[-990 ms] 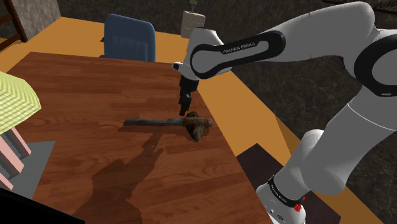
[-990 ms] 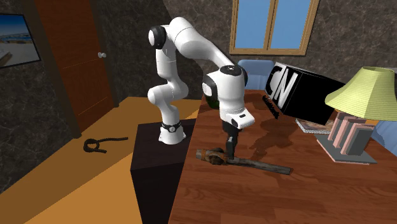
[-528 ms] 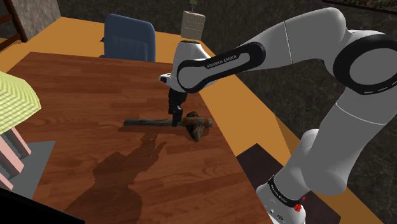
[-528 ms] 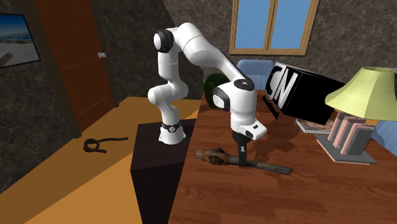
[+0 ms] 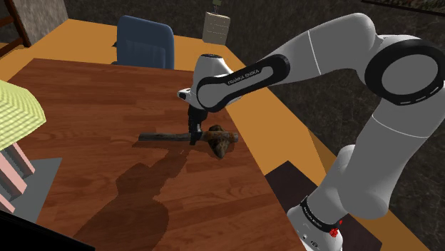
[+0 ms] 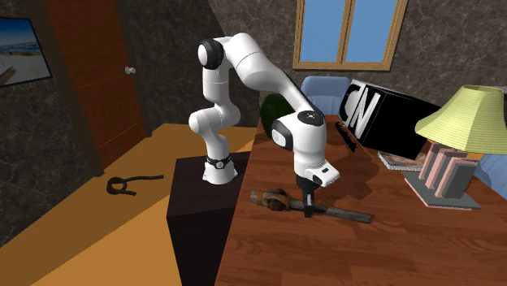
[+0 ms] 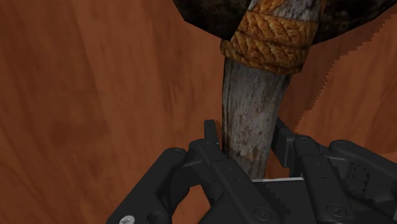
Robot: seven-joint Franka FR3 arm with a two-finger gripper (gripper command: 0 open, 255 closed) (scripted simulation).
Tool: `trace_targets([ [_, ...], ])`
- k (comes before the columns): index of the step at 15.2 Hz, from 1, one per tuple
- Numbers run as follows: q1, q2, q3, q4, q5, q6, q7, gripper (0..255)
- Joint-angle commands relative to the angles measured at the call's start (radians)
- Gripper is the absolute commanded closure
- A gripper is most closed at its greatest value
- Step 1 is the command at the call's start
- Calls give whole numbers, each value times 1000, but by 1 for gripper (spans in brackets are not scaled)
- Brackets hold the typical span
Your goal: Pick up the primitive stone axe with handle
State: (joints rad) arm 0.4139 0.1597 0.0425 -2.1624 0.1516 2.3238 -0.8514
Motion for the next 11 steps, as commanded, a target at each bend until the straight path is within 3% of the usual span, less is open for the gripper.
trace_targets([
  [1, 1, 3, 1, -3, 1, -1, 0, 255],
  [11, 0, -19, 0, 11, -3, -37, 4, 255],
])
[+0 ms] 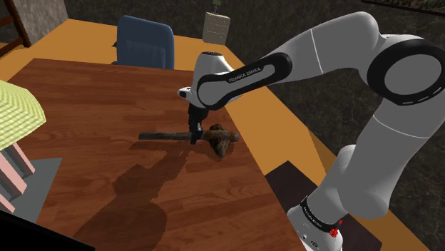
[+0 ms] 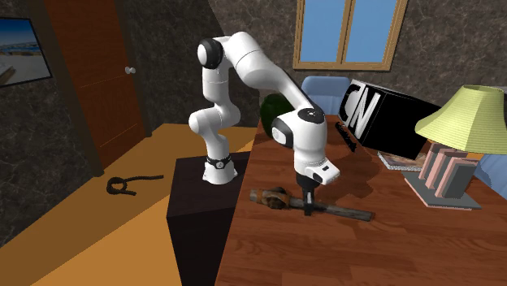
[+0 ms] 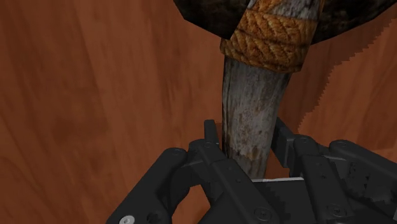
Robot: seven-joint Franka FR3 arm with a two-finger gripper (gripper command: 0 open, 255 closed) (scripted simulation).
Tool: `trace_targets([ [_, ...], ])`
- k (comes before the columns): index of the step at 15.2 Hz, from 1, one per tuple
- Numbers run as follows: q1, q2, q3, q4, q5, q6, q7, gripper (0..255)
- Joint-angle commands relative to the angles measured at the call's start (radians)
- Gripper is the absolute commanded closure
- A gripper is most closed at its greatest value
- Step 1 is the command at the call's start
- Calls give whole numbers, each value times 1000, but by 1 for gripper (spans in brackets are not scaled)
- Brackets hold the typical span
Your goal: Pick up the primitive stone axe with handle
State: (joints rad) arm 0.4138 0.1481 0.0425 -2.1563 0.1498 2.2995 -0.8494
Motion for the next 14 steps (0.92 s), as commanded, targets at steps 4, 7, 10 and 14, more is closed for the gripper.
trace_targets([
  [4, 0, -38, -1, 25, -5, -63, 9, 255],
  [7, -1, -59, -2, 42, -8, -100, 14, 255],
  [10, -1, -78, -2, 61, -11, -138, 19, 255],
  [14, -2, -91, -3, 75, -13, -165, 23, 255],
])
